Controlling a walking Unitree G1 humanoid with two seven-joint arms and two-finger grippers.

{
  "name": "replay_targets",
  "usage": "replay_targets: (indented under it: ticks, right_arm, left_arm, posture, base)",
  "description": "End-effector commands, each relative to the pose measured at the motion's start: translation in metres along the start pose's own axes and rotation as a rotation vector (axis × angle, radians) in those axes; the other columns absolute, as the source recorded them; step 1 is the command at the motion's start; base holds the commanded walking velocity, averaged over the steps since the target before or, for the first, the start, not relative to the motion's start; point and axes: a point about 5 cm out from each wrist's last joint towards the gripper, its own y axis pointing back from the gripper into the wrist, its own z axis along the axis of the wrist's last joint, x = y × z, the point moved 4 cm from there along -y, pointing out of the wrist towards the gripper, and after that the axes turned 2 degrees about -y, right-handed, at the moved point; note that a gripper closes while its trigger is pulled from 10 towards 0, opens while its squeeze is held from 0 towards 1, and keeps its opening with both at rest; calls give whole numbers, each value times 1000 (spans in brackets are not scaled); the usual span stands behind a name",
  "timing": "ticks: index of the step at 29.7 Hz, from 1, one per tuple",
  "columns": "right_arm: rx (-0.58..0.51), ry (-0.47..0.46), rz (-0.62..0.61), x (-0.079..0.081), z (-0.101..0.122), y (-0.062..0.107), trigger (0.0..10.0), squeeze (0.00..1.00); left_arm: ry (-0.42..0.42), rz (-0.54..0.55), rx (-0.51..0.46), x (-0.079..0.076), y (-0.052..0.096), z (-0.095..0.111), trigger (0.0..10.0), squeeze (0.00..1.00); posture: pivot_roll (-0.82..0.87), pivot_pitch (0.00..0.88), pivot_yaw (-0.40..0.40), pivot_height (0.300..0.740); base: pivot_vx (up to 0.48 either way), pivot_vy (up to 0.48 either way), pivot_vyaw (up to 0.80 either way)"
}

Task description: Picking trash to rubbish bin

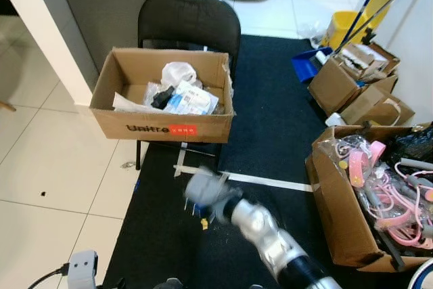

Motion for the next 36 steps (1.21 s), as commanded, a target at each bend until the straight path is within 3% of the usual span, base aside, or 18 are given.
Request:
replay_targets:
  ticks: [1, 2, 3, 4, 5, 7, 12, 15, 16, 19, 21, 24, 26, 27, 29, 36]
  right_arm:
    - [63, -235, -232, -51, -19, 11, 10000, 0]
    - [82, -270, -292, -66, -23, 14, 10000, 0]
    - [82, -270, -292, -66, -23, 14, 10000, 0]
    - [111, -291, -354, -83, -30, 20, 10000, 0]
    - [111, -291, -354, -83, -30, 20, 10000, 0]
    - [154, -342, -445, -109, -42, 34, 10000, 0]
    - [230, -351, -556, -132, -59, 56, 10000, 0]
    - [378, -420, -692, -150, -98, 97, 10000, 0]
    - [378, -420, -692, -150, -98, 97, 10000, 0]
    - [480, -472, -771, -151, -128, 128, 10000, 0]
    - [515, -492, -794, -149, -137, 138, 10000, 0]
    - [572, -519, -783, -140, -152, 148, 10000, 0]
    - [684, -508, -729, -121, -173, 161, 10000, 0]
    - [684, -508, -729, -121, -173, 161, 10000, 0]
    - [752, -543, -765, -110, -188, 176, 10000, 0]
    - [836, -505, -713, -93, -199, 181, 10000, 0]
  left_arm:
    - [30, 18, 42, 1, 3, -12, 10000, 0]
    - [32, 22, 43, 2, 3, -12, 10000, 0]
    - [32, 22, 43, 2, 3, -12, 10000, 0]
    - [34, 24, 48, 2, 3, -13, 10000, 0]
    - [34, 24, 48, 2, 3, -13, 10000, 0]
    - [35, 29, 61, 2, 3, -15, 10000, 0]
    - [38, 33, 76, 2, 3, -18, 10000, 0]
    - [50, 35, 91, -2, 3, -23, 10000, 0]
    - [50, 35, 91, -2, 3, -23, 10000, 0]
    - [64, 33, 99, -8, 2, -26, 10000, 0]
    - [69, 33, 104, -10, 2, -28, 10000, 0]
    - [73, 33, 112, -12, 2, -31, 10000, 0]
    - [75, 39, 127, -14, 2, -34, 10000, 0]
    - [75, 39, 127, -14, 2, -34, 10000, 0]
    - [79, 44, 130, -14, 2, -34, 10000, 0]
    - [84, 53, 137, -14, 2, -35, 10000, 0]
  posture:
    - [100, 52, 44, 740]
    - [101, 50, 45, 740]
    - [101, 50, 45, 740]
    - [98, 45, 49, 740]
    - [98, 45, 49, 740]
    - [92, 38, 53, 740]
    - [88, 33, 49, 740]
    - [86, 28, 40, 740]
    - [86, 28, 40, 740]
    - [81, 14, 27, 740]
    - [77, 9, 27, 740]
    - [71, 5, 25, 740]
    - [70, 0, 24, 740]
    - [70, 0, 24, 740]
    - [73, 0, 23, 740]
    - [78, 0, 15, 740]
  base:
    - [0, 0, 0]
    - [0, 0, 0]
    - [0, 0, 0]
    - [0, 0, 0]
    - [0, 0, 0]
    - [0, 0, 0]
    - [0, 0, 0]
    - [0, 0, 0]
    - [0, 0, 0]
    - [0, 0, 0]
    - [0, 0, 0]
    - [0, 0, 0]
    - [0, 0, 0]
    - [0, 0, 0]
    - [0, 0, 0]
    - [0, 0, -60]
